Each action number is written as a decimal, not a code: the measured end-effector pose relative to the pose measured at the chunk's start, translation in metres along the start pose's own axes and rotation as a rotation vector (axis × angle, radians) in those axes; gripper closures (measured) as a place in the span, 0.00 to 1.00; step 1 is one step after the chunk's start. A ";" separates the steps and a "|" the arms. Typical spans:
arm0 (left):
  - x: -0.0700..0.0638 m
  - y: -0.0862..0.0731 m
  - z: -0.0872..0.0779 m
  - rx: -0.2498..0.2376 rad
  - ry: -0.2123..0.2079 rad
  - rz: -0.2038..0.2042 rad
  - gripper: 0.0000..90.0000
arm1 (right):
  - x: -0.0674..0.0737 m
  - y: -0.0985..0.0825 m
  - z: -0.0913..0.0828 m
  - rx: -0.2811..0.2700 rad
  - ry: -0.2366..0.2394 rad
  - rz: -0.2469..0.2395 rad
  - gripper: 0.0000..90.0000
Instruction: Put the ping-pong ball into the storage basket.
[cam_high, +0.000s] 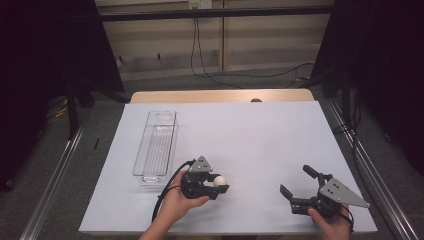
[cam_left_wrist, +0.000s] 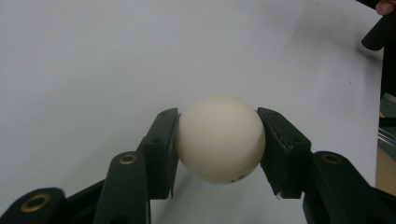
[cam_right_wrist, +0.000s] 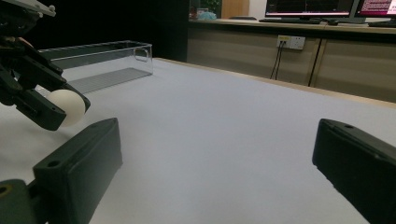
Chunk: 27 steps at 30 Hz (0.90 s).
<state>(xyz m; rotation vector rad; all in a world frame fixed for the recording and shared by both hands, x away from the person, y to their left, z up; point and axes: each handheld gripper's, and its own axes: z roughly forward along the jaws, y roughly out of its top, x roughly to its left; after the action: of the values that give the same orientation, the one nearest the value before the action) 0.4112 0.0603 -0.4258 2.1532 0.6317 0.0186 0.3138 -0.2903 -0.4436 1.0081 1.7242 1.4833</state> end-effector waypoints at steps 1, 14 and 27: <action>0.000 0.000 0.000 -0.003 0.001 -0.002 0.57 | 0.000 0.000 0.000 -0.002 -0.001 -0.003 0.01; 0.002 0.000 -0.001 -0.006 0.009 -0.013 0.57 | 0.000 0.000 0.000 -0.002 -0.005 0.004 0.01; 0.006 0.003 -0.009 -0.009 0.021 -0.024 0.57 | 0.000 -0.001 0.000 0.005 0.003 0.000 0.01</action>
<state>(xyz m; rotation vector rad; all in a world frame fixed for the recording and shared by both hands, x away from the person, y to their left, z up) 0.4159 0.0687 -0.4190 2.1389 0.6681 0.0312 0.3135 -0.2900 -0.4443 1.0096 1.7306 1.4816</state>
